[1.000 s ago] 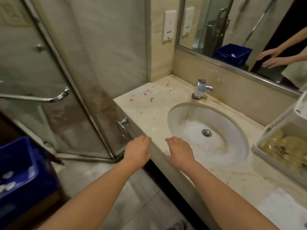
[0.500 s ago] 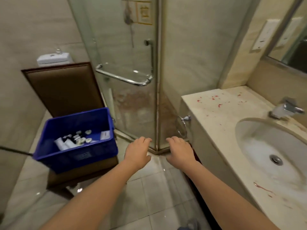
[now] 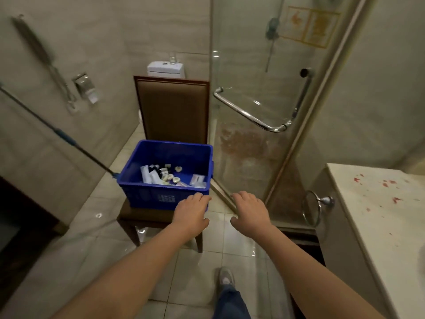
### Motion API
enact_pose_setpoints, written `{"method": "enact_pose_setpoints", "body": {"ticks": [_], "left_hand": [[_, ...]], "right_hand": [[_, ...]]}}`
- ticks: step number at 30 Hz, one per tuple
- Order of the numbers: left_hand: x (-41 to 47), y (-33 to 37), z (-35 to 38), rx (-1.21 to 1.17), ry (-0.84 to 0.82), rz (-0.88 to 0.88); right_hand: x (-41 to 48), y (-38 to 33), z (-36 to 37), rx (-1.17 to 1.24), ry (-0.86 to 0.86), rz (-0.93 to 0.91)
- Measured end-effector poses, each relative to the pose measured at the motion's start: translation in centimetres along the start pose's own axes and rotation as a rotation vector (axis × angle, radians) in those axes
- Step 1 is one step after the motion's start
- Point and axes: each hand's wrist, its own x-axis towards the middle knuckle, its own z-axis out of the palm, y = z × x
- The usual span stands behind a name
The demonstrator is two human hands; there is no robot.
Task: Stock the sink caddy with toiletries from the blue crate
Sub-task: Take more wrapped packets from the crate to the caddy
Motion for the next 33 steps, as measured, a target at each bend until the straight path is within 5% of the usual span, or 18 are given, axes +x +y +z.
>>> {"method": "enact_pose_setpoints", "body": {"ticks": [19,33], "left_hand": [[13.9,-7.5,-1.2,-0.010,0.087,-0.392],[18.6,-13.1,0.2,-0.039,-0.053,-0.494]], "right_hand": [[23.6,-0.2,-1.4,-0.018,-0.143,-0.384],[31.5,-1.3,1.7,-0.063,-0.307,-0.396]]}}
